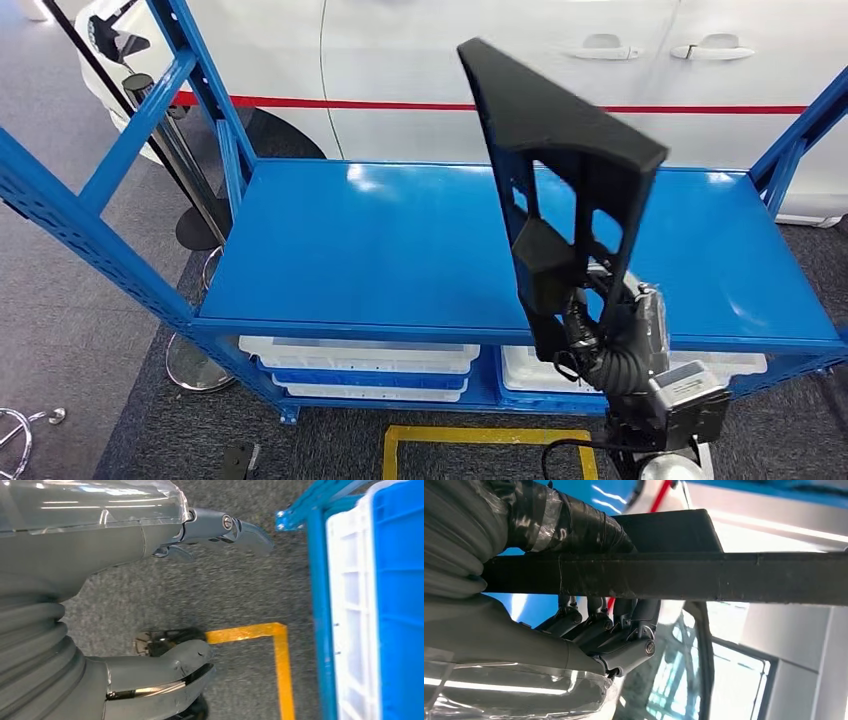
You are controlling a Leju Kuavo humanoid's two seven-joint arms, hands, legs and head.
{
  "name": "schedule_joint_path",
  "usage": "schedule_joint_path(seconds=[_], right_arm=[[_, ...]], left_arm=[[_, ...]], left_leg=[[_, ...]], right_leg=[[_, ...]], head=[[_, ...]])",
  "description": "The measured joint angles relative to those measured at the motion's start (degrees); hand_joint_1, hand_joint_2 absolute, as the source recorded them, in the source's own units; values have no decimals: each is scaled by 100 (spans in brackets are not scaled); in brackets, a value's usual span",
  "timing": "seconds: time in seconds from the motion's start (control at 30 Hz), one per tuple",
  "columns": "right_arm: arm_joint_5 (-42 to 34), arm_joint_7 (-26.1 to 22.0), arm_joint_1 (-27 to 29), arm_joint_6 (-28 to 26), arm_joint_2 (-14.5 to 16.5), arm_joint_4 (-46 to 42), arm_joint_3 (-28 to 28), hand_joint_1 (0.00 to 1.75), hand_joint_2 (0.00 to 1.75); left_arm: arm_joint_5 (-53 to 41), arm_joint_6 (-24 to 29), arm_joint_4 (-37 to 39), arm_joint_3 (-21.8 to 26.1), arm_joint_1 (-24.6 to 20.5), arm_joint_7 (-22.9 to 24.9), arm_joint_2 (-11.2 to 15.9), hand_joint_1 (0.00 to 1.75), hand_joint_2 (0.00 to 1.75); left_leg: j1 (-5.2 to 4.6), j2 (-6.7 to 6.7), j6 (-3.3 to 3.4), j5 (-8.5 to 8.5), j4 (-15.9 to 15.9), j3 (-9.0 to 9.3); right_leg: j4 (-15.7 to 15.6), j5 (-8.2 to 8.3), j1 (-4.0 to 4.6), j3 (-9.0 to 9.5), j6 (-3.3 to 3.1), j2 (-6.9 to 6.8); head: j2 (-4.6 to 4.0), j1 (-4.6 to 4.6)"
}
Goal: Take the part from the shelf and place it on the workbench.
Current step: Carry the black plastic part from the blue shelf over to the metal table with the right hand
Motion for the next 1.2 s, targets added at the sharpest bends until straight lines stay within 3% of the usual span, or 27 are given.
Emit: schedule_joint_path(seconds=[0.07,0.17,0.23,0.3,0.33,0.37,0.4,0.43,0.47,0.53,0.6,0.67,0.7,0.77,0.83,0.87,0.9,0.97,1.03,1.07,1.17,1.2], right_arm=[[72,34,23,116,-10,83,123,175,175],[134,90,48,254,-27,220,321,175,175],[143,109,55,297,-30,291,428,175,175],[144,115,67,325,-32,350,504,175,175],[144,118,80,342,-33,381,533,175,175],[141,120,97,357,-33,412,555,175,175],[133,121,114,367,-33,438,573,175,175],[120,120,129,373,-33,457,591,175,175],[104,119,139,375,-33,469,604,175,175],[80,113,149,376,-33,477,624,175,175],[59,98,152,374,-34,484,634,175,175],[-23,34,161,356,-34,488,643,175,175],[-90,-22,163,333,-34,483,645,175,175],[-229,-146,148,272,-36,454,645,175,175],[-345,-221,100,211,-36,406,643,175,175],[-390,-234,57,191,-36,381,637,175,175],[-430,-238,-3,177,-36,350,620,175,175],[-485,-224,-174,175,-36,284,560,175,175],[-508,-200,-366,192,-35,234,506,175,175],[-512,-188,-442,206,-34,223,491,175,175],[-517,-161,-593,258,-26,218,474,175,175],[-516,-155,-632,267,-16,220,473,175,175]], left_arm=[[-7,-4,-1,9,-3,9,1,0,175],[-11,-14,-1,30,4,31,2,0,175],[-15,-17,-1,38,12,40,-1,0,175],[-22,-23,-1,38,15,43,-5,0,175],[-26,-27,-1,38,17,47,-5,0,175],[-27,-29,-1,38,20,51,-5,0,175],[-30,-32,-1,38,23,54,-5,0,175],[-33,-33,-1,38,24,56,-5,0,175],[-36,-34,-1,38,22,57,-5,0,175],[-46,-36,-2,39,12,57,-3,0,175],[-57,-38,-2,42,11,60,-3,0,175],[-68,-44,-1,44,19,63,-12,0,175],[-74,-48,-1,45,18,65,-19,0,175],[-86,-52,-1,45,17,62,-35,0,175],[-111,-56,-1,45,29,58,-43,0,175],[-126,-61,-1,45,36,56,-48,0,175],[-147,-66,-1,45,41,54,-54,0,175],[-191,-79,0,44,50,48,-71,0,175],[-241,-87,3,40,57,41,-89,0,175],[-266,-89,5,36,61,38,-94,0,175],[-347,-99,32,14,71,38,-104,0,175],[-379,-103,44,4,75,46,-106,0,175]], left_leg=[[-13,-3,-66,45,81,-82],[7,-13,-188,66,120,-130],[38,-18,-262,-274,426,-262],[55,-17,-319,-814,1119,-482],[60,-17,-335,-974,1451,-552],[60,-17,-339,-1016,1650,-548],[59,-17,-328,-946,1638,-438],[54,-18,-302,-811,1400,-213],[44,-22,-261,-686,1002,95],[8,-25,-181,-610,200,644],[-32,-24,-134,-627,-109,799],[-29,-10,-69,-519,-185,765],[-17,1,-23,-453,-231,749],[3,24,54,-324,-292,677],[-9,30,80,-243,-268,544],[-12,33,75,-212,-239,473],[-13,34,66,-185,-200,398],[-10,34,39,-152,-94,255],[-19,32,-4,-128,6,147],[-27,29,-32,-113,37,118],[-31,16,-134,-67,74,70],[-23,10,-174,-126,131,30]], right_leg=[[-449,-102,26,276,-68,15],[-495,-30,41,223,-230,9],[-514,74,26,135,-332,-16],[-510,179,32,-1,-370,-25],[-506,233,39,-75,-371,-27],[-502,286,47,-147,-367,-28],[-498,333,55,-210,-361,-28],[-496,377,63,-263,-354,-27],[-494,416,70,-302,-344,-26],[-500,491,86,-350,-301,-27],[-526,569,79,-361,-233,-33],[-553,613,70,-368,-157,-31],[-502,540,71,-400,-131,-25],[-69,123,64,-560,-99,-8],[653,-343,56,-769,-70,-1],[900,-434,53,-805,-54,-2],[960,-406,50,-748,-41,-3],[454,-140,36,-321,-31,-7],[-236,-27,47,126,-70,-2],[-428,-34,55,230,-100,2],[-503,5,63,204,-221,4],[-508,41,57,175,-272,-3]], head=[[0,-5],[-1,-4],[-1,-5],[-1,-7],[-1,-6],[-1,-6],[-1,-6],[-1,-6],[-1,-6],[-1,-5],[-1,-4],[-1,-5],[-1,-4],[-1,-3],[-1,-3],[-1,-3],[-1,-3],[-1,-3],[-1,-4],[-1,-4],[-1,-5],[0,-7]])
